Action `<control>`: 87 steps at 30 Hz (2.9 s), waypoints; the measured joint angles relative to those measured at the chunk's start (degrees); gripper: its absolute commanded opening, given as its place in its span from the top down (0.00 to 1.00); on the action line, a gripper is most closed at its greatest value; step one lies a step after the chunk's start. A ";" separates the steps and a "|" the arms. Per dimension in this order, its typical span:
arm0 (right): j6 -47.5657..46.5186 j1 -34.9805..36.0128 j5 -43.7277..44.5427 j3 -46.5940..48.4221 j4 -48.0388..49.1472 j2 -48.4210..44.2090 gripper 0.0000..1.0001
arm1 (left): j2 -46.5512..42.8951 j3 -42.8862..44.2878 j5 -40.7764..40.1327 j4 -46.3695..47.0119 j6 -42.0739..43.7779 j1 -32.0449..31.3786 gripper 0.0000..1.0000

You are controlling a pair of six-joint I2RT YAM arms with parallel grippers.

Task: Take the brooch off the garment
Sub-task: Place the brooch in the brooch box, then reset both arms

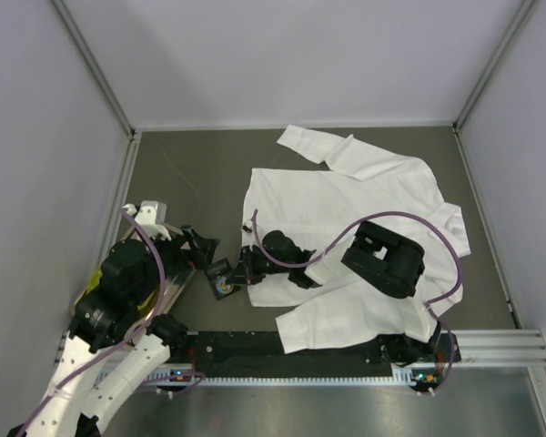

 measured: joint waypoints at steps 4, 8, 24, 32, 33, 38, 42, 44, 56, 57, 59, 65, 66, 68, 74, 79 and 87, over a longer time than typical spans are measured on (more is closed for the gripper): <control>0.00 0.00 0.09 0.00 -0.02 0.00 0.95 | 0.00 0.00 0.11 0.00 0.00 0.00 0.01; 0.02 0.00 0.26 0.00 -0.04 0.00 0.94 | 0.00 0.00 0.20 0.00 0.00 0.00 0.01; 0.46 -0.07 1.53 0.00 -0.85 0.72 0.89 | 0.00 0.00 0.98 0.00 0.02 0.00 0.01; 0.39 -0.07 1.97 0.24 -1.42 0.74 0.82 | 0.00 0.00 1.01 0.00 0.00 0.00 0.01; 0.42 -0.07 1.99 0.24 -1.46 0.72 0.82 | 0.00 0.00 1.01 0.00 0.00 0.00 0.01; 0.42 -0.07 2.05 0.24 -1.46 0.72 0.81 | 0.00 0.00 1.05 0.02 0.00 0.00 0.01; 0.39 -0.07 2.21 0.24 -1.49 0.72 0.80 | 0.00 -0.02 1.03 0.02 0.00 0.00 0.01; 0.39 -0.07 2.23 0.24 -1.49 0.72 0.80 | 0.00 -0.04 1.03 0.02 0.00 0.00 0.01; -0.07 -0.07 3.28 0.24 -2.78 0.09 0.76 | -0.02 -0.33 1.03 0.04 0.00 0.00 0.01; -0.15 -0.07 3.43 0.22 -3.04 -0.07 0.76 | -0.02 -0.33 1.03 0.04 0.00 0.00 0.01; -0.26 -0.07 3.52 0.22 -3.48 -0.39 0.75 | -0.02 -0.35 1.03 0.04 0.00 0.00 0.01; -0.70 -0.07 4.09 0.15 -4.74 -1.60 0.75 | -0.39 -0.42 1.03 0.07 0.00 0.00 0.01; -0.76 -0.07 4.15 0.09 -4.83 -1.88 0.75 | -0.44 -0.44 1.03 0.07 0.00 0.00 0.01; -0.94 -0.07 4.37 -0.59 -4.90 -2.78 0.75 | -0.59 -0.48 1.03 0.09 0.00 0.00 0.01; -1.38 -0.07 4.94 -2.93 -6.32 -6.25 0.75 | -0.76 -0.66 1.01 0.15 0.00 0.00 0.01; -3.21 -0.07 6.69 -7.17 -9.94 -13.53 0.73 | -0.74 -0.66 0.98 0.17 0.00 0.00 0.01; -8.66 -0.37 18.21 -16.90 -28.83 -42.14 0.51 | -0.44 -0.66 0.90 1.16 -0.76 0.00 0.01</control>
